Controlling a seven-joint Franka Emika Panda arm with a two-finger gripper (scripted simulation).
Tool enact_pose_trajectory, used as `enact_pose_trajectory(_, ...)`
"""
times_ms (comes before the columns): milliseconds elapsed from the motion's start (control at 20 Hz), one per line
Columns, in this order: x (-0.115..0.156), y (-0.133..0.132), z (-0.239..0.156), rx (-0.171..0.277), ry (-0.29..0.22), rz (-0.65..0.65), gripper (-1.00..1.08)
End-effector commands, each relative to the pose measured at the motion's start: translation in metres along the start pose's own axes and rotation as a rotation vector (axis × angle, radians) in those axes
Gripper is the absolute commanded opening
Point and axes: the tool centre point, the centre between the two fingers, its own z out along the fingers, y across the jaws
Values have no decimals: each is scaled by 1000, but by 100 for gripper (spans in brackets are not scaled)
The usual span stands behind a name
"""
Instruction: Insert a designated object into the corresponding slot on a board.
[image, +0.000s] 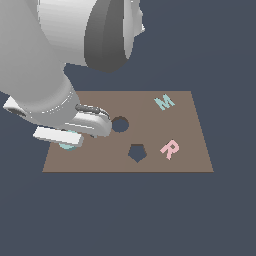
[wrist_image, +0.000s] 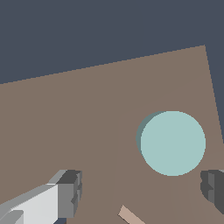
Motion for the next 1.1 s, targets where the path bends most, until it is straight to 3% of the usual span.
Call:
enact_pose_trajectory(0,7,14,11,-1,2,16,100)
enact_pose_trajectory(400,17,38,27,-1,2,43,100)
enact_pose_trajectory(1050,17,37,40,-1,2,42,100)
